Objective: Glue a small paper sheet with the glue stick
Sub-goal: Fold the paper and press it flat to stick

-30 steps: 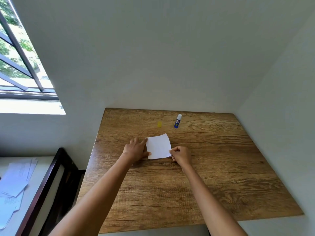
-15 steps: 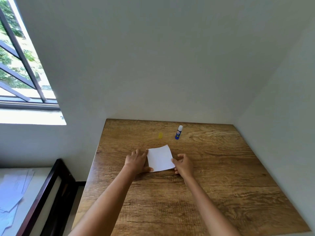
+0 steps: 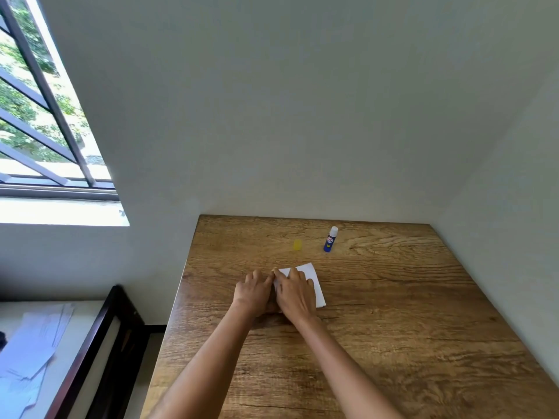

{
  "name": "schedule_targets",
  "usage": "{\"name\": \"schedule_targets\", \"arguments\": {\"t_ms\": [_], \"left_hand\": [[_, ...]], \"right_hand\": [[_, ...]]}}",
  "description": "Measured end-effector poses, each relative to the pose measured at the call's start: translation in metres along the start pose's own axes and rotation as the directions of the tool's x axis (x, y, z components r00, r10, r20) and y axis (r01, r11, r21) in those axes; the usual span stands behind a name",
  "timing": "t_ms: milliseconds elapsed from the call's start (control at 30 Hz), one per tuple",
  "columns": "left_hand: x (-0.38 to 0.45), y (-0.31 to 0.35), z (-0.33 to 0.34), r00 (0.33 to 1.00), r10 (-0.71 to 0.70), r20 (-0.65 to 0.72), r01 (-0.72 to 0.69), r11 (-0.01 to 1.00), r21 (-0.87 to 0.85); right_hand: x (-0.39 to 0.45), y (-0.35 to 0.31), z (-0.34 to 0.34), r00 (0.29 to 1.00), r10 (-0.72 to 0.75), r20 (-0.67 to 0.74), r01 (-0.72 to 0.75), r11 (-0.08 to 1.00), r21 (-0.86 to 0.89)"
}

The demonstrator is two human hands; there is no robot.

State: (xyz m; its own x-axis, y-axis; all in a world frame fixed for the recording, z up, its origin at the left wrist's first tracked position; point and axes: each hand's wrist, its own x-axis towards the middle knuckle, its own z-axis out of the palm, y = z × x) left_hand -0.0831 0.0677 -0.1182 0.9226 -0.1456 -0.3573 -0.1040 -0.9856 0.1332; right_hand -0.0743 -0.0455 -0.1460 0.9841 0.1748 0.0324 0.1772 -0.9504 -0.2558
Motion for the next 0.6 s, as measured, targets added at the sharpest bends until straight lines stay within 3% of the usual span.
{"name": "schedule_targets", "arguments": {"t_ms": [167,433,533,600], "left_hand": [[0.000,0.000,-0.001,1.000,0.014,-0.001,-0.014,1.000,0.016],[0.001,-0.002,0.000,1.000,0.002,0.008,-0.002,1.000,0.024],[0.001,-0.002,0.000,1.000,0.008,0.007,-0.009,1.000,0.019],[0.001,-0.002,0.000,1.000,0.010,0.008,-0.010,1.000,0.020]], "right_hand": [[0.000,0.015,-0.004,1.000,0.002,0.018,-0.001,0.998,-0.069],[0.002,0.052,-0.013,0.988,0.152,-0.012,-0.153,0.981,-0.122],[0.005,0.068,-0.016,0.981,0.190,-0.032,-0.191,0.980,-0.058],[0.011,0.075,-0.018,0.978,0.207,-0.022,-0.204,0.974,0.099]]}}
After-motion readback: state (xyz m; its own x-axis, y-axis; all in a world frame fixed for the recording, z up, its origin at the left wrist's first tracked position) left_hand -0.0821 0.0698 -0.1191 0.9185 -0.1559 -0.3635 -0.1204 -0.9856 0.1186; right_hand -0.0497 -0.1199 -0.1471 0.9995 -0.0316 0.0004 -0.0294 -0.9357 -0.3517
